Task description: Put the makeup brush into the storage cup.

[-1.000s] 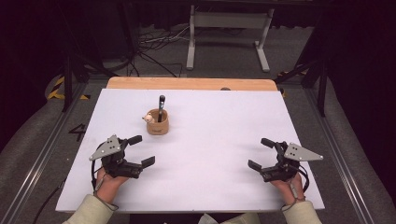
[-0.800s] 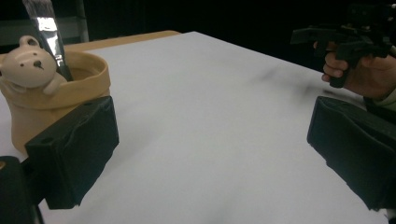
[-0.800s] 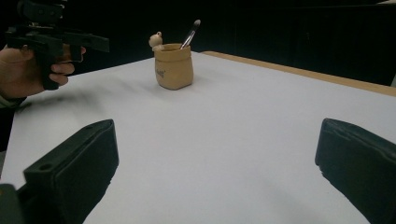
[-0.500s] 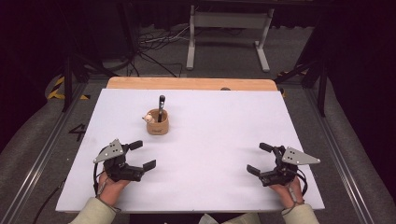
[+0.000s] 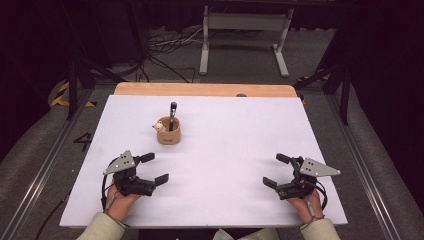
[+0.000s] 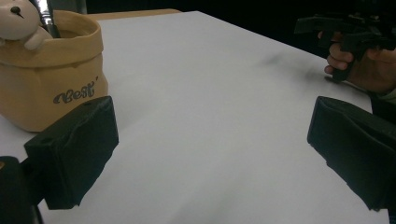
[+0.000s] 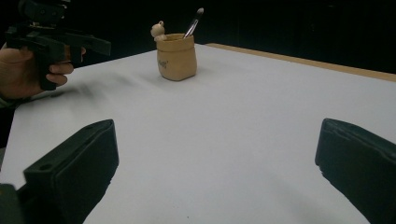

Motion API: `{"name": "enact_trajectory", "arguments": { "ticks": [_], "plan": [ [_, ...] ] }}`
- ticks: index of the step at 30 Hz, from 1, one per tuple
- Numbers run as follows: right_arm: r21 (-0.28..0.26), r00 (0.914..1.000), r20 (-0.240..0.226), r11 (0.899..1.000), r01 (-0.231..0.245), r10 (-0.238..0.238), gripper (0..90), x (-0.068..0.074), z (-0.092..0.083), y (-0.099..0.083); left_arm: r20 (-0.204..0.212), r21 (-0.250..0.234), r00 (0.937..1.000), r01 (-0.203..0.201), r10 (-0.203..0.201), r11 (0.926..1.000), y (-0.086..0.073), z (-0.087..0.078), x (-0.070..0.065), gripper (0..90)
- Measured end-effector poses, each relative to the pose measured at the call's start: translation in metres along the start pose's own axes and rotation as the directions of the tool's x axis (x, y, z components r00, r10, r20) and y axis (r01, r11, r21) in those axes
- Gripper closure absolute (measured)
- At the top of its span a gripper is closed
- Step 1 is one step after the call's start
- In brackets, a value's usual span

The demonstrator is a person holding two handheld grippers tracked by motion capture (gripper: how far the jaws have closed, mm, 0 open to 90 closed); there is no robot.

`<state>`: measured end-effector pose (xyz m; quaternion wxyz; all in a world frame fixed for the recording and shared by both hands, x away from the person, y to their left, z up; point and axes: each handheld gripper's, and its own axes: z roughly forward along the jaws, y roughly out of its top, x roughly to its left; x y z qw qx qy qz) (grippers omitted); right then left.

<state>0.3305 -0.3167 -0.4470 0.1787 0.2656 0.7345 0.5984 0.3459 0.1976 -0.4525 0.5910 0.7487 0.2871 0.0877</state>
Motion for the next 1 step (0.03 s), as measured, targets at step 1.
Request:
{"name": "enact_trajectory", "arguments": {
  "ticks": [1],
  "plan": [
    [0.0,1.0,0.0,1.0,0.003,-0.003,0.2,0.0,-0.0001,0.0004,-0.005,-0.001,1.0,-0.002,0.002,1.0,0.0,0.0,0.0003,2.5]
  ]
}}
